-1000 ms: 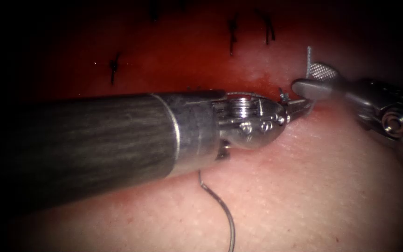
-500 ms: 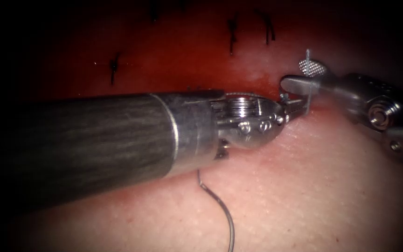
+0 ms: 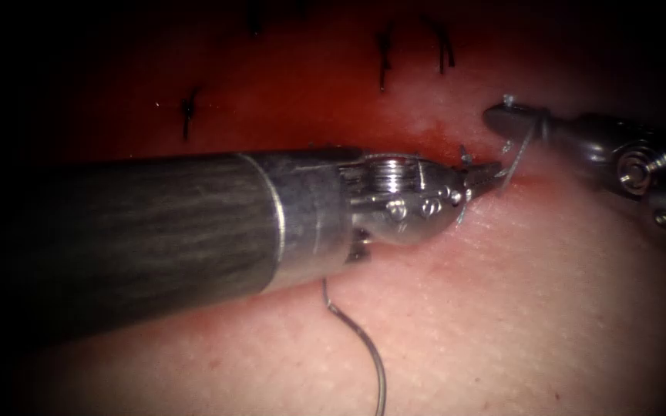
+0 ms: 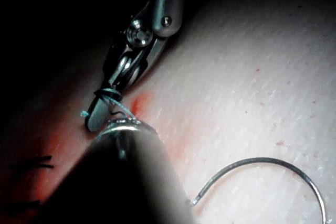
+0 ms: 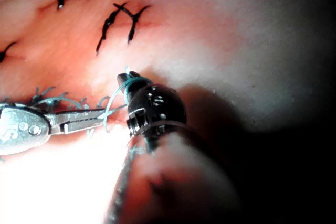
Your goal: Wound Closure
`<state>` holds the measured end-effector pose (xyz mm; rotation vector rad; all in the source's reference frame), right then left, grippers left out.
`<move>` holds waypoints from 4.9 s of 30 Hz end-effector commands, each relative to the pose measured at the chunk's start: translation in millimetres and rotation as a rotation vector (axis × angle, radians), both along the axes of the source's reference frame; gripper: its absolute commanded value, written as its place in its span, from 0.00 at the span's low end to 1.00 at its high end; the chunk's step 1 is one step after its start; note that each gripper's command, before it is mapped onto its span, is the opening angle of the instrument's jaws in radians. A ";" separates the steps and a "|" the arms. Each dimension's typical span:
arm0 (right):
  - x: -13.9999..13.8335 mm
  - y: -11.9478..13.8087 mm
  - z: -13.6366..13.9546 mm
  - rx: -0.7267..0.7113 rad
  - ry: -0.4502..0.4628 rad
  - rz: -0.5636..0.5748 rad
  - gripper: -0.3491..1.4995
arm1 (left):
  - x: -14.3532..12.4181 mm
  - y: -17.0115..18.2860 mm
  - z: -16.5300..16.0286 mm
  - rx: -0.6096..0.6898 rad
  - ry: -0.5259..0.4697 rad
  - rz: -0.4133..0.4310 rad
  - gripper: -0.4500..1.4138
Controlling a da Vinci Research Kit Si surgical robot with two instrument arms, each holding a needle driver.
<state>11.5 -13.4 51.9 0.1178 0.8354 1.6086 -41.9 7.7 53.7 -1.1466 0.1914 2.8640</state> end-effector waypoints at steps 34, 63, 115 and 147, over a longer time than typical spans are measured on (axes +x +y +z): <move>4.6 -7.9 -8.3 -0.324 -0.398 -0.114 0.00 | 0.2 12.7 2.5 0.086 0.074 -0.074 0.00; 6.3 -12.1 -11.0 -0.368 -0.378 -0.177 0.00 | 0.0 21.0 3.5 0.039 0.054 -0.162 0.00; 3.7 -12.3 -11.7 -0.545 -0.062 -0.497 0.89 | 4.7 7.8 -3.5 0.015 0.028 -0.074 0.00; 1.7 2.1 -0.5 -0.585 0.254 -0.681 0.00 | 4.5 -0.1 -4.9 -0.002 0.000 -0.012 0.00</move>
